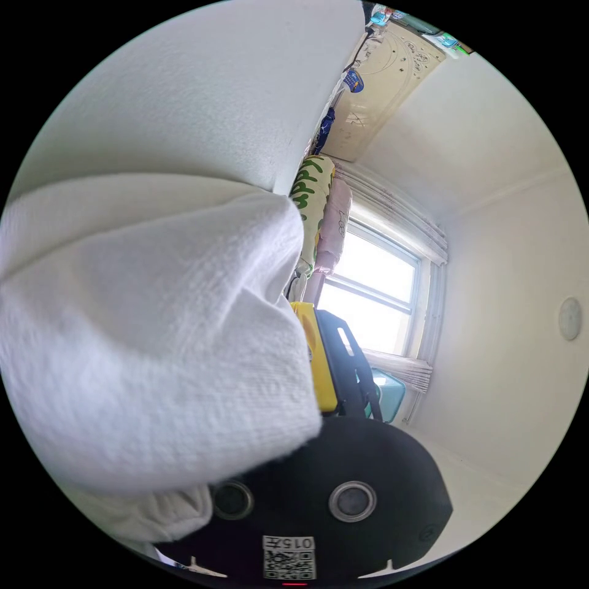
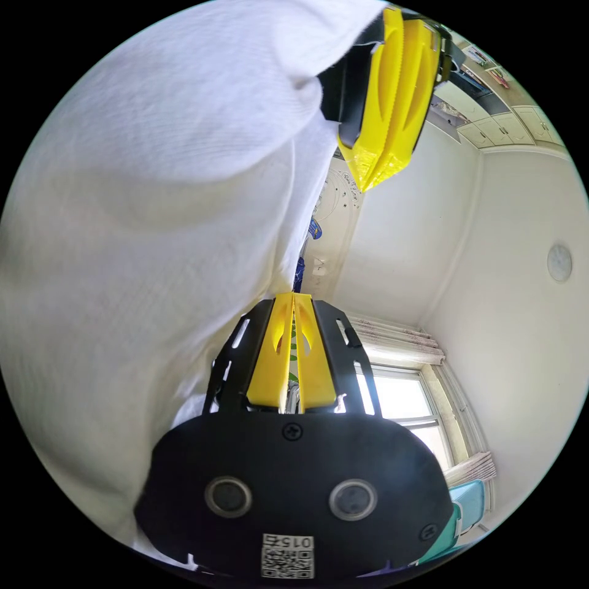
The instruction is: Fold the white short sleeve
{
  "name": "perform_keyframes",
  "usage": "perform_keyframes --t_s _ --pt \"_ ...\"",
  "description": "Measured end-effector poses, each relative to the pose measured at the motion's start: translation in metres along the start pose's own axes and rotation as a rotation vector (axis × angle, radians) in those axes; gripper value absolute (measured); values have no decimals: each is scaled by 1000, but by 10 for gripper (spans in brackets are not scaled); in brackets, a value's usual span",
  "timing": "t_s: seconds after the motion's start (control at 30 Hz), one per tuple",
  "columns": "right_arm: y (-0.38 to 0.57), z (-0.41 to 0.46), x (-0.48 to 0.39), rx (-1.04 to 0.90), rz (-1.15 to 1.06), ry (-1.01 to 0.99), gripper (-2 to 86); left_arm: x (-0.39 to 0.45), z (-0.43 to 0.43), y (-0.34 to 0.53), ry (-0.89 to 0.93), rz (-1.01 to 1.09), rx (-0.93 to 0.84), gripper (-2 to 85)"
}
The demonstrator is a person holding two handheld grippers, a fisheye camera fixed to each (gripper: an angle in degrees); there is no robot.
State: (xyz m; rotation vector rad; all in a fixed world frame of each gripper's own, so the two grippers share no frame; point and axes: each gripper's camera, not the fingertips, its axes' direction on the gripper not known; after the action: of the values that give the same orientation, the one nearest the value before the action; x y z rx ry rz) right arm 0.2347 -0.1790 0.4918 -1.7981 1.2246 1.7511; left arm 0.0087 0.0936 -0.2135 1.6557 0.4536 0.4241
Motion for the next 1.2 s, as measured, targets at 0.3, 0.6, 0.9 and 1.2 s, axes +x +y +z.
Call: perform_keyframes --t_s 0.3,0.6,0.9,1.2 --pt "-24 -16 23 0 3 -1 -10 -7 -10 -36 0 2 0 159" --pt "-46 -33 55 1 7 -2 -10 -9 -25 -80 0 4 -1 153" --pt "-60 -48 98 1 11 -4 -10 -3 -43 -131 -1 8 -1 141" --pt "-61 -61 151 2 16 -5 -10 12 -64 -185 -1 12 -2 121"
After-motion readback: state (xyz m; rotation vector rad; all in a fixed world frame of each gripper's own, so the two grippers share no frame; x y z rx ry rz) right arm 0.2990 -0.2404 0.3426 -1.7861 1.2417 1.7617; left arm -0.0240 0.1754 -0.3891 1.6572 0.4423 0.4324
